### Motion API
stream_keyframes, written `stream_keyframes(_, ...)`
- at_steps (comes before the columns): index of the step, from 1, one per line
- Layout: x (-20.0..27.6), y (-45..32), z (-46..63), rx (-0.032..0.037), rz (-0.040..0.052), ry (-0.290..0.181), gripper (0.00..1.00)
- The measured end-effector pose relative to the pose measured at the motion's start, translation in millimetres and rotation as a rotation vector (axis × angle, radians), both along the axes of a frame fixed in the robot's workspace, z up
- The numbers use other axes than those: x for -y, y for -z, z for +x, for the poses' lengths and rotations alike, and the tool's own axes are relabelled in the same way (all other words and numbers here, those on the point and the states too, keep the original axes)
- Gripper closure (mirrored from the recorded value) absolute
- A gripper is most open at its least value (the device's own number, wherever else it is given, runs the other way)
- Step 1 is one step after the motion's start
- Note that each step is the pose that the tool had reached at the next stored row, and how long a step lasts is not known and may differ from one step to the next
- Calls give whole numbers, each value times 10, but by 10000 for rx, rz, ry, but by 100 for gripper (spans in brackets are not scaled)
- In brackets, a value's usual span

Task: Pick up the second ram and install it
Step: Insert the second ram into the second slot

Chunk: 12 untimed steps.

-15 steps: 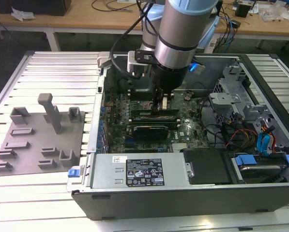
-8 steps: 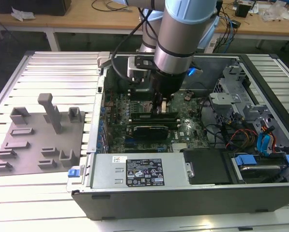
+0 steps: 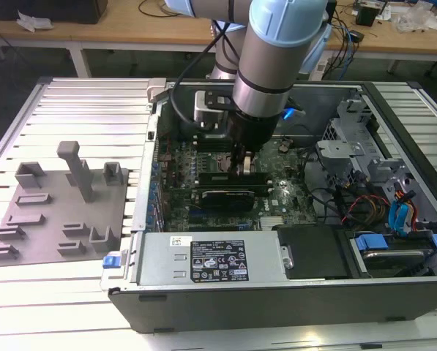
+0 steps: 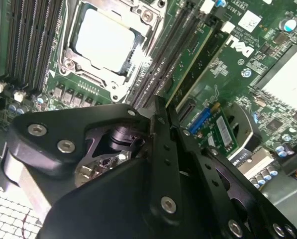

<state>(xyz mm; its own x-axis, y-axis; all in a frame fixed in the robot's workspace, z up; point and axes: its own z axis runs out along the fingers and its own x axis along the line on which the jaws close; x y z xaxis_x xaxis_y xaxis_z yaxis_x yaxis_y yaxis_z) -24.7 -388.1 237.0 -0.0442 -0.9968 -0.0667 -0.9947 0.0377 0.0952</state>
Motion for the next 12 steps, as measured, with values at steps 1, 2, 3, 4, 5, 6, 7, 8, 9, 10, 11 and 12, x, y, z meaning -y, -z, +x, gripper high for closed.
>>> stream_keyframes(1, -10, 5, 1, 0, 0, 26, 89)
stream_keyframes(2, -18, 11, 1, 1, 1, 63, 89)
stream_keyframes(3, -40, 23, 4, 1, 0, 157, 89)
stream_keyframes(4, -40, 26, 8, 0, -8, 195, 89)
stream_keyframes(5, -41, 29, 10, 1, -17, 227, 89)
stream_keyframes(6, -41, 31, 13, 1, -35, 266, 89)
stream_keyframes(7, -41, 38, 21, 1, -70, 364, 89)
stream_keyframes(8, -41, 43, 23, 1, -72, 374, 89)
stream_keyframes(9, -41, 50, 23, 2, -72, 374, 89)
stream_keyframes(10, -40, 55, 23, 2, -73, 374, 89)
stream_keyframes(11, -40, 60, 23, 1, -73, 374, 89)
stream_keyframes(12, -39, 62, 23, 1, -73, 374, 89)
